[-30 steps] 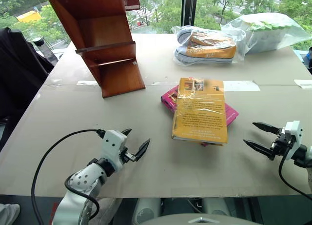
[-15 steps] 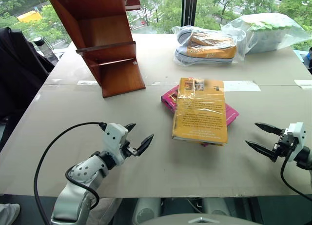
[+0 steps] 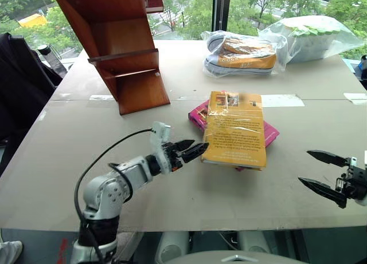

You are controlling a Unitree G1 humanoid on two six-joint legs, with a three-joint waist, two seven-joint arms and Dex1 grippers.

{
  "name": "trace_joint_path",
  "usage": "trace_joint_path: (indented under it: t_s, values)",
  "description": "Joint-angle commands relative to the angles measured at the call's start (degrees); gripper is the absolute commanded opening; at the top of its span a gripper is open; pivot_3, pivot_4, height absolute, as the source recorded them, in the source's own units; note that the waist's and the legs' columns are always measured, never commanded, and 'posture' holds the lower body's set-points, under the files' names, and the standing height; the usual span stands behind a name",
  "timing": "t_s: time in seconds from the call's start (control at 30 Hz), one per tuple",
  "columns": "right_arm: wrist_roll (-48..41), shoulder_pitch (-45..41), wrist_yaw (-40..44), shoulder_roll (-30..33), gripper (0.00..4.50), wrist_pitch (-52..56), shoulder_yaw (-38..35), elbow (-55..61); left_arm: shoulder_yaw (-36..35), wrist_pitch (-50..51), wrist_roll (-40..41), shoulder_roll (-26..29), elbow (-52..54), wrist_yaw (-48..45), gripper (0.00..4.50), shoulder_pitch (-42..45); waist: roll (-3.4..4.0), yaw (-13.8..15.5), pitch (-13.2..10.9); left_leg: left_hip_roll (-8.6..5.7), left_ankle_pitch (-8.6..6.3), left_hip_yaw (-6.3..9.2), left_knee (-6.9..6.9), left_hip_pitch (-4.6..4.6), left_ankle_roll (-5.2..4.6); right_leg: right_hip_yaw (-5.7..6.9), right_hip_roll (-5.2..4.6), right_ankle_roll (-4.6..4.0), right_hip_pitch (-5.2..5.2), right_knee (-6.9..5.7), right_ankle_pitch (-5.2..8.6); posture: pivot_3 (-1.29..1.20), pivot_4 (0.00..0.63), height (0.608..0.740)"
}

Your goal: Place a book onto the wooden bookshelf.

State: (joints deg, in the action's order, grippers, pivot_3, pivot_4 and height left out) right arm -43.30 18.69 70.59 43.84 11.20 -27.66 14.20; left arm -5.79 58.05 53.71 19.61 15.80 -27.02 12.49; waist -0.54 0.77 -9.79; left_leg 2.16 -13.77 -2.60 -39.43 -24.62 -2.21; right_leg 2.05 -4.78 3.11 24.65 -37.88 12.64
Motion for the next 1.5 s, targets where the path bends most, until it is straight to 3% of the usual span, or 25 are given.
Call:
trace_joint_path:
  t_s: [0.03,0.17,0.23,0.3,0.43,0.53,0.63,0.7,0.83,1.03,1.13,1.3,1.5]
  values:
    - [-2.0,1.6,-2.4,0.1,4.50,1.6,-3.5,6.4,0.7,5.3,2.5,-1.0,-5.4,0.3,4.44,4.8,-0.10,0.1,0.0,-0.01,0.00,0.01,0.00,-0.01,0.00,0.01,0.02,0.00,0.00,0.00,0.00,0.00,0.150,0.693]
    - [-2.4,3.4,-3.9,-0.8,4.50,2.5,-4.7,9.6,1.4,13.5,5.1,-1.9,-11.3,-0.8,4.44,9.5,-0.20,0.1,-0.1,0.00,0.00,0.03,0.00,-0.05,0.00,0.00,0.05,-0.01,0.00,0.02,0.00,0.00,0.150,0.693]
    - [-2.1,3.9,-4.2,-1.0,4.50,2.5,-5.2,10.0,-0.3,17.6,7.7,-3.4,-14.0,0.1,3.93,11.4,-0.20,0.1,-0.1,-0.01,0.00,0.04,0.00,-0.06,0.00,0.00,0.04,-0.01,0.00,0.04,0.00,0.00,0.150,0.693]
    - [-1.8,4.3,-4.3,-0.9,4.50,2.4,-5.6,10.1,-2.1,20.1,9.5,-4.6,-15.6,1.0,3.21,12.5,-0.25,0.1,-0.1,-0.02,0.00,0.02,0.00,-0.06,0.00,-0.02,0.01,0.00,0.00,0.04,0.00,0.00,0.150,0.693]
    - [-1.8,4.5,-4.0,-0.7,4.50,2.2,-5.8,9.8,-6.6,22.1,12.6,-7.1,-16.8,4.0,1.19,13.6,-0.31,0.0,-0.1,0.00,0.00,0.05,0.00,-0.04,0.00,-0.02,0.04,-0.01,0.00,0.01,0.00,0.00,0.150,0.693]
    - [-1.9,3.2,-3.9,-0.1,4.50,2.6,-5.5,9.1,-9.0,22.2,14.7,-7.9,-14.9,6.1,0.02,13.3,-0.32,0.0,-0.2,0.00,0.01,0.09,0.00,-0.03,0.00,-0.01,0.05,-0.02,0.00,-0.01,-0.01,0.00,0.150,0.693]
    - [-3.2,-1.0,-4.6,-0.1,4.50,3.5,-4.6,7.4,-8.7,18.4,14.6,-6.7,-5.7,5.2,0.02,12.9,-0.41,0.0,-0.2,0.01,0.01,0.05,-0.01,-0.01,0.00,-0.06,0.05,-0.06,0.00,-0.02,-0.03,0.00,0.150,0.693]
    - [-4.6,-4.8,-5.7,-0.4,4.50,4.7,-4.2,6.1,-4.7,12.6,9.6,-3.2,3.7,1.7,0.02,13.8,-0.55,0.0,-0.3,0.01,0.01,0.05,-0.02,-0.05,0.01,-0.06,0.04,-0.26,0.02,-0.02,-0.15,0.00,0.150,0.693]
    - [-7.4,-14.5,-8.1,-1.2,4.50,7.5,-1.7,3.2,5.8,-2.8,-8.7,6.3,13.5,-0.8,0.02,23.7,-0.57,0.5,-0.3,-0.04,0.02,0.00,-0.04,-0.08,0.03,-0.07,0.05,-0.32,0.00,0.01,-0.18,0.00,0.150,0.693]
    - [-10.1,-27.0,-10.1,-3.5,4.50,10.7,2.2,-1.0,16.4,-19.2,-37.2,19.5,11.9,2.5,0.02,36.6,-0.58,0.3,-0.3,-0.07,0.02,-0.14,0.01,-0.08,0.03,-0.19,0.10,-0.33,-0.07,0.15,-0.19,0.00,0.150,0.693]
    - [-11.2,-33.6,-11.3,-5.2,4.50,12.4,4.8,-2.8,20.4,-26.0,-51.0,29.8,8.9,0.1,0.02,39.4,-0.59,-0.3,-0.4,-0.03,0.02,-0.15,0.10,-0.12,0.03,-0.21,0.18,-0.32,0.02,0.19,-0.19,0.00,0.150,0.693]
    - [-12.8,-41.7,-13.3,-7.3,4.50,15.4,7.0,-4.3,18.7,-33.2,-64.7,44.7,2.3,-3.1,0.02,37.5,-0.56,-0.2,-0.6,0.09,0.03,-0.22,0.28,-0.17,0.04,-0.16,0.35,-0.09,0.17,0.17,-0.31,0.00,0.150,0.693]
    - [-14.4,-45.7,-15.0,-9.1,4.50,18.3,7.7,-4.4,15.3,-36.9,-72.2,51.6,-1.9,-5.3,0.02,33.7,-0.60,0.6,-0.6,0.09,0.03,-0.26,0.22,-0.34,0.04,-0.03,0.26,-0.06,0.23,0.19,-0.30,0.00,0.150,0.693]
